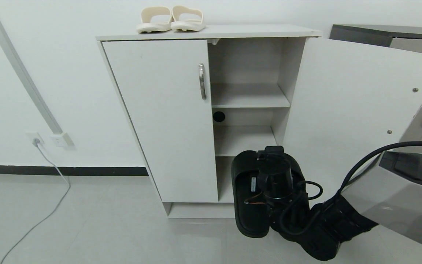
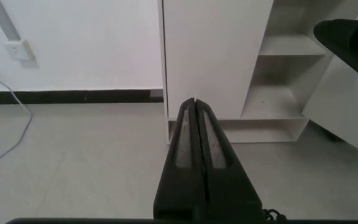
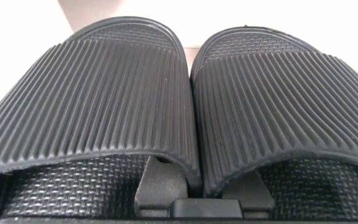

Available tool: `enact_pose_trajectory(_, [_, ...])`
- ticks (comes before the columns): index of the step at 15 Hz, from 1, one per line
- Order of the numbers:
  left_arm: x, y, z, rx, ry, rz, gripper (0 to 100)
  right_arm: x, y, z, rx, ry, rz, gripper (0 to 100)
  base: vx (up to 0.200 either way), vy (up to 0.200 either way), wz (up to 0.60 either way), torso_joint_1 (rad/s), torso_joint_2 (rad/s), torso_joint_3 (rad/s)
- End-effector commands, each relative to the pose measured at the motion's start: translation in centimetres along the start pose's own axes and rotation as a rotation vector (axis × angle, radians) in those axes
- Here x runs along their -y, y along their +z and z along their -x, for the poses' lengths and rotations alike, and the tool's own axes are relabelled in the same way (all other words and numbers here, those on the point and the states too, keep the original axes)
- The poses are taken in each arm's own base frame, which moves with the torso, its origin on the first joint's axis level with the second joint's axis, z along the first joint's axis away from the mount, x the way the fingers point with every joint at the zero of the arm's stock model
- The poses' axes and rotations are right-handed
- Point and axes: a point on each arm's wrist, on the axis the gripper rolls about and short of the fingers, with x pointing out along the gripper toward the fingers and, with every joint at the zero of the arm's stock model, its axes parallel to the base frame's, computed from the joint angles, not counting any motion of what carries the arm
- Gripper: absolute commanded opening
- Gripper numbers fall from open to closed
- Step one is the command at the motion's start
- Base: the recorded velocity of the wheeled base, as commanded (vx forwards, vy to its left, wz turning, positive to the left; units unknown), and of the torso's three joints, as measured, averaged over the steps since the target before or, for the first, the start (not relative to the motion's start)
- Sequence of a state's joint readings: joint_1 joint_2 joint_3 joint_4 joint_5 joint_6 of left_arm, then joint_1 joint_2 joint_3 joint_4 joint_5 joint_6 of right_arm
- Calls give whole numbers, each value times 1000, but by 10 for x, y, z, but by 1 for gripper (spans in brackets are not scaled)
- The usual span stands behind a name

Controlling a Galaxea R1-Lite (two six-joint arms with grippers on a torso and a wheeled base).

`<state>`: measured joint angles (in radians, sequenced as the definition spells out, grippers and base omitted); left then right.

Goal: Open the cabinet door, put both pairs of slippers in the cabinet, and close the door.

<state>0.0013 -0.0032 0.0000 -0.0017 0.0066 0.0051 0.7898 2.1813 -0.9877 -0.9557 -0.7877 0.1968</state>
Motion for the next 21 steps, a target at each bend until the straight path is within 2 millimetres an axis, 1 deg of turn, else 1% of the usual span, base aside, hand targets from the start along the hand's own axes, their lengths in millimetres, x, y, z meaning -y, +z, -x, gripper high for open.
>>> enact_pose_trajectory(1, [0,0,0,-3,-2,-1,0,-4,-12,-5,-17,5,12,0,0,0,0,0,0,0])
enact_pose_trajectory(4, [0,0,0,-3,1,-1,0,-8,-14,-1,-23,58,10,0,0,0,0,0,0,0])
enact_pose_trajectory(6, [0,0,0,-3,0,-3,0,-11,-17,-2,-28,70,18,0,0,0,0,0,0,0])
enact_pose_trajectory(8, [0,0,0,-3,0,-10,0,-15,-24,-7,-38,88,27,0,0,0,0,0,0,0])
enact_pose_trajectory(12, [0,0,0,-3,1,-16,0,-25,-31,-18,-36,89,34,0,0,0,0,0,0,0])
enact_pose_trajectory(17, [0,0,0,-3,0,-18,0,-24,-33,-19,-39,84,37,0,0,0,0,0,0,0])
enact_pose_trajectory(21, [0,0,0,-6,-3,-18,0,-24,-32,-19,-36,83,35,0,0,0,0,5,4,-148])
